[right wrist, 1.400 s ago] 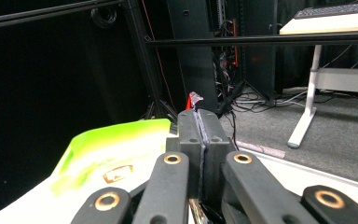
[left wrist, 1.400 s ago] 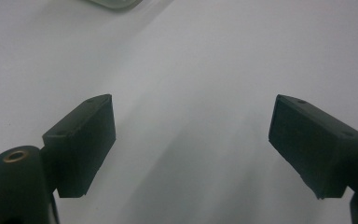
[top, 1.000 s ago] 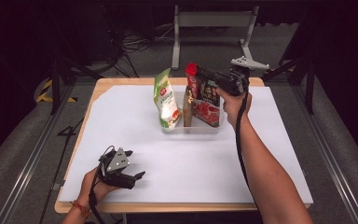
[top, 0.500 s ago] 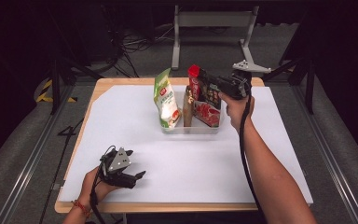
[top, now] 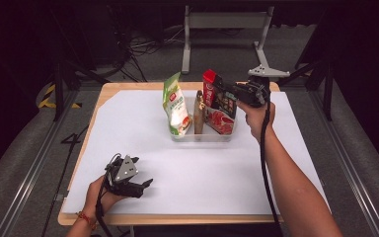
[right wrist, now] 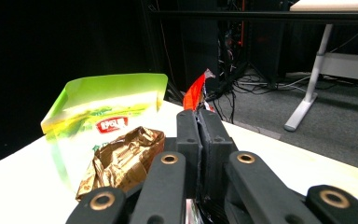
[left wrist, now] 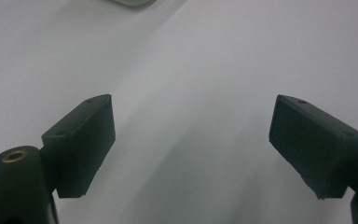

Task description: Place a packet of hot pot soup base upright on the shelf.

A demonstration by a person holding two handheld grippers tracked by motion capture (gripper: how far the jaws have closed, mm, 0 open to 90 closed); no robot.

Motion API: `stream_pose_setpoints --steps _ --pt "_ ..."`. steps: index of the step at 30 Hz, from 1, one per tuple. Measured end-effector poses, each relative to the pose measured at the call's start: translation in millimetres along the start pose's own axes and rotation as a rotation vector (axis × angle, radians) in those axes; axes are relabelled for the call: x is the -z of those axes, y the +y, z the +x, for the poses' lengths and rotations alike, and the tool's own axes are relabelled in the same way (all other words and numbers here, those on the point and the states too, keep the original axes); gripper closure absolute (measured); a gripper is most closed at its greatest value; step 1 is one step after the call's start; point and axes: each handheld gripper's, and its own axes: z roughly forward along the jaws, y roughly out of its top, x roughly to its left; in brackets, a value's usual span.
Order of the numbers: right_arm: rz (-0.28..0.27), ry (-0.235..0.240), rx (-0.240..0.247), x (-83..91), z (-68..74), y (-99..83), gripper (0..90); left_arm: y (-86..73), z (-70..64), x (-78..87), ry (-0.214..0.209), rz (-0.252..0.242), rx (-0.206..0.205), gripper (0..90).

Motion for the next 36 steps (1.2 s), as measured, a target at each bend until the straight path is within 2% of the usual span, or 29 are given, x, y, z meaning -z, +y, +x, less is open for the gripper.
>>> stream_pose_setpoints --steps 2,9,19,22,29,36 --pt "0.001 0.001 -0.003 1.0 0.7 -0.8 87.3 0.2 -0.3 -0.1 -0.002 0.000 0.003 15.0" --pt "0.022 -0.007 0.037 5.3 4.1 -2.1 87.0 -0.2 -0.6 -0.3 -0.003 0.004 0.000 15.0" --pt "0.038 -0.015 0.053 12.6 0.2 -4.8 84.0 -0.5 -0.4 -1.1 -0.009 0.009 -0.006 14.9" --pt "0.038 -0.013 0.055 14.9 -0.6 -5.3 78.8 -0.5 -0.9 -1.3 -0.011 0.012 -0.006 14.9" --pt "0.049 -0.029 0.097 21.1 1.1 -3.7 69.8 -0.8 -1.1 -1.9 -0.013 0.016 -0.008 14.8" --pt "0.070 -0.065 0.162 25.1 8.8 -3.3 59.0 -0.8 -1.3 -2.4 -0.014 0.019 -0.012 14.8"
